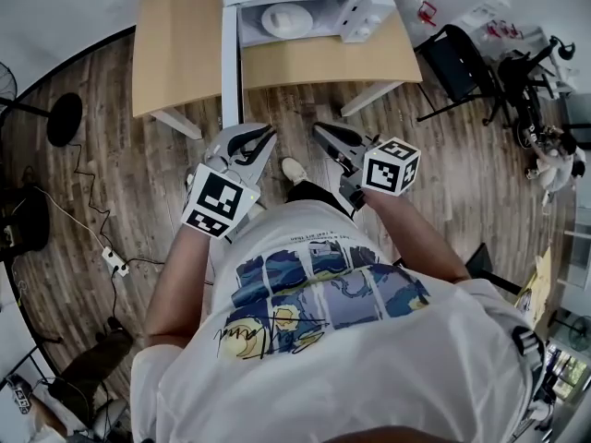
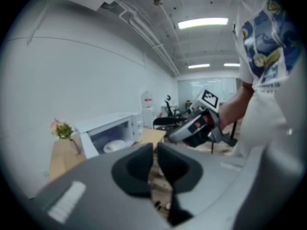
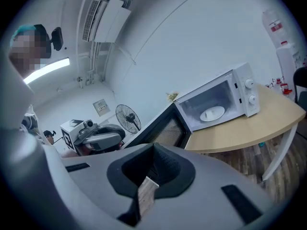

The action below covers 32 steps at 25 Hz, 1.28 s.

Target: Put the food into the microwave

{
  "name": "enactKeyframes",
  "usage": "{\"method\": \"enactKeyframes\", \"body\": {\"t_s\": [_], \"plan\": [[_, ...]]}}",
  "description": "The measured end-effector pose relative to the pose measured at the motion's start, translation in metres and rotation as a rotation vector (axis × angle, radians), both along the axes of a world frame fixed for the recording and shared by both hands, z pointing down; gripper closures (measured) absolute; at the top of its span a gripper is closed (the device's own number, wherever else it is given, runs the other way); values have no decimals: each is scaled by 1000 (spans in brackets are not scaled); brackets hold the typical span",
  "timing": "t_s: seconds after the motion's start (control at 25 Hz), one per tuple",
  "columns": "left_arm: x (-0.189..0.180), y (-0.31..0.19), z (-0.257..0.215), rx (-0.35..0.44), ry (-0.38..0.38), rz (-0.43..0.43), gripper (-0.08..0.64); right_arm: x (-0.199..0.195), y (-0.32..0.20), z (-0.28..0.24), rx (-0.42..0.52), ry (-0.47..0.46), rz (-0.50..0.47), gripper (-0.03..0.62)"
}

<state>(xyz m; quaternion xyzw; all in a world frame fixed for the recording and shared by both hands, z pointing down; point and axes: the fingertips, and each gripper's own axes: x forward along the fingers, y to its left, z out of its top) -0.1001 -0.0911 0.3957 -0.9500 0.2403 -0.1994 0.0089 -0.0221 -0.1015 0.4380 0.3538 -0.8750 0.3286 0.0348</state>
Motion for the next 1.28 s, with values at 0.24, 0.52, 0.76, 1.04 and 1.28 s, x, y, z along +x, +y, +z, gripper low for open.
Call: {"method": "enactKeyframes", "body": {"t_s": [0.24, 0.52, 0.76, 1.04, 1.28], "plan": [[0, 2, -1, 11, 2, 8, 526, -5, 7, -6, 35, 36, -11, 586], [0, 2, 2, 20, -8, 11, 526, -13, 13, -9, 58, 57, -22, 586], [0, 5, 2, 35, -20, 21, 526, -16, 17, -14, 75, 70, -22, 586], [2, 4, 4, 47, -28, 31, 526, -15, 20, -16, 91, 80, -14, 586], [3, 4, 3, 50, -35, 32, 526, -16, 20, -18, 100, 90, -18, 586]]}}
